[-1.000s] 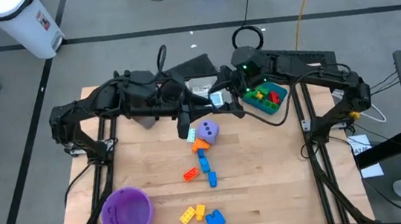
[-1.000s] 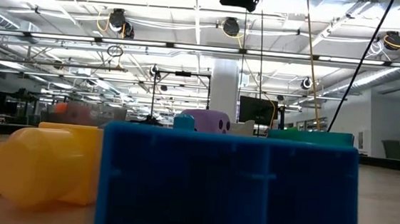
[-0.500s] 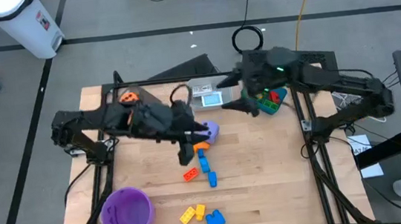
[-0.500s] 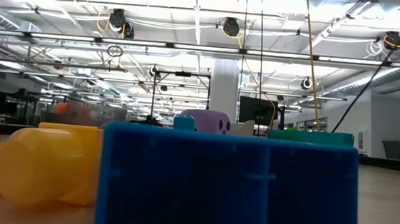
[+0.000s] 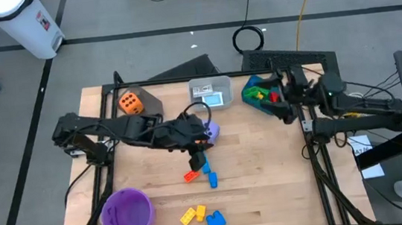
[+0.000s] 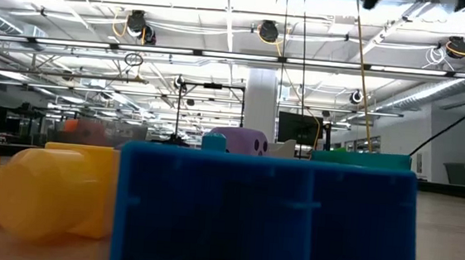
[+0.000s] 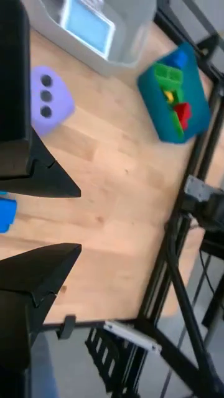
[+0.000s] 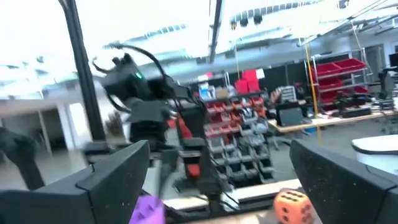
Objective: Pick & Place Toys
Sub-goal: Put the blue game piece into the blue bin
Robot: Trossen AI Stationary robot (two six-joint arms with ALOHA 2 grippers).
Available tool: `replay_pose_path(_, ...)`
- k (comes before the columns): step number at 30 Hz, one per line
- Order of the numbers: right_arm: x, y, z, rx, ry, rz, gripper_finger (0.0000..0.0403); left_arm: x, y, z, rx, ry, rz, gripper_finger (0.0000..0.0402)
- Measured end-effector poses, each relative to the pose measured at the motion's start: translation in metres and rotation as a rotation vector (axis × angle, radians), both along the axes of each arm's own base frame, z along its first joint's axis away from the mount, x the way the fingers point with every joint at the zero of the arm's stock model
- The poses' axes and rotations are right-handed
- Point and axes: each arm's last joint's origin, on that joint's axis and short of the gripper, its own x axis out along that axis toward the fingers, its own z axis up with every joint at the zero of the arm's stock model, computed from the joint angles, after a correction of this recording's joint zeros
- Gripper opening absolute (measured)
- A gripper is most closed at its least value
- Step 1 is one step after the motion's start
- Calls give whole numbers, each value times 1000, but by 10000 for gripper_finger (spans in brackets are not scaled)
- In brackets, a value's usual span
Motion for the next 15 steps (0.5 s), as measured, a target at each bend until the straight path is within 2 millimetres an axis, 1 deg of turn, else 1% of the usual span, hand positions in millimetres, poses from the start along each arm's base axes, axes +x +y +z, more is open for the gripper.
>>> replay_pose_path(2,-7,2,-12,45,-33,19,380,-1,5,-1,-7,21,22,136)
replay_pose_path(5,-15,4,-29,122,-100,61,380,-6,10,-8,-14,100,49,136)
replay_pose_path(8,-20,5,-39,199,-168,110,380,-10,16,-14,-33,182,83,136)
replay_pose_path(11,-21,6,-43,258,-196,151,380,-13,22,-17,-84,229,153,136)
replay_pose_path(14,-20,7,-44,286,-190,175,380,-8,26,-24,-136,259,202,136)
replay_pose_path(15,-19,8,-44,288,-190,182,380,-5,25,-30,-144,279,204,136)
